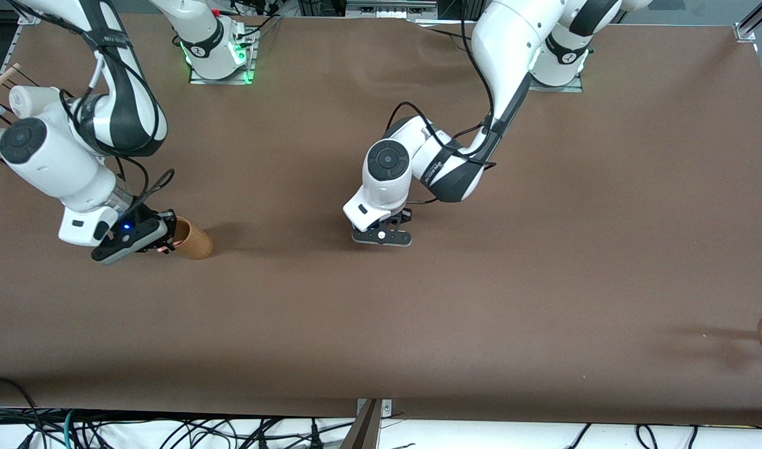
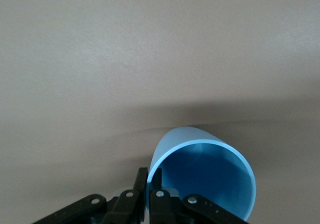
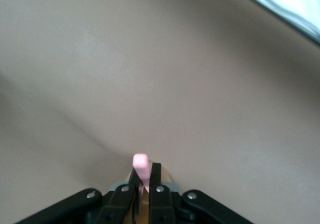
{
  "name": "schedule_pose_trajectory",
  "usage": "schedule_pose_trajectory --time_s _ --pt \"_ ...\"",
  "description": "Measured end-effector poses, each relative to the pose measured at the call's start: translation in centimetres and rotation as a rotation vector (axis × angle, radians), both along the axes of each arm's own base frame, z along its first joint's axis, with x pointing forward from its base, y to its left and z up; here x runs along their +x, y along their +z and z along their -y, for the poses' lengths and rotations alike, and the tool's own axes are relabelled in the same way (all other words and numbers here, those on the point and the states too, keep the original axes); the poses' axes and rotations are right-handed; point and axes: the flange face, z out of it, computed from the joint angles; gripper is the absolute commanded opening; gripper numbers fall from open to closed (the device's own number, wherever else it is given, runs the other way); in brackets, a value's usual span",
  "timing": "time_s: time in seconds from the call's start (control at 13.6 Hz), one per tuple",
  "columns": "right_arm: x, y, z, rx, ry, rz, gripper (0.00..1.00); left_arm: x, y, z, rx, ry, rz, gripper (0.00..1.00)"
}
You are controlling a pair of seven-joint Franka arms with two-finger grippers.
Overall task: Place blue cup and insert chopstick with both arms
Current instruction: 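Lift the chopstick from the tan cup while the left gripper releases the cup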
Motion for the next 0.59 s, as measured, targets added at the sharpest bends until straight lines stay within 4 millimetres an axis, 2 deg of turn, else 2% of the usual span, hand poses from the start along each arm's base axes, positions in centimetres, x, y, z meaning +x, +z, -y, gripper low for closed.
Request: schedule_pose_trajectory --time_s 0.07,0.15,0.22,0.29,0.37,0.44,0.59 --pt "-0.2 1.7 0.0 0.0 0.001 0.02 0.0 0.2 0.3 0.1 -0.004 0.008 0.006 0.0" --pt "-0.3 3.5 -0.2 0.0 0.004 0.033 0.0 0.2 0.2 0.2 -0.004 0.013 0.006 0.05" --pt "-0.5 5.3 -0.4 0.002 0.009 0.031 0.0 0.3 0.1 0.1 -0.003 0.014 0.006 0.41" --pt "-0.6 7.1 -0.7 0.006 0.004 0.017 0.0 0.4 0.1 0.1 -0.003 0.016 0.007 0.55" --pt "-0.6 8.8 -1.0 0.012 -0.011 -0.006 0.0 0.4 0.0 0.1 -0.003 0.018 0.008 0.83" --pt "-0.6 10.5 -1.4 0.02 -0.035 -0.031 0.0 0.5 0.1 0.1 -0.004 0.025 0.01 1.0" --pt "-0.8 13.2 -3.2 0.042 -0.089 -0.058 0.0 0.7 0.8 0.2 -0.013 0.046 0.018 1.0"
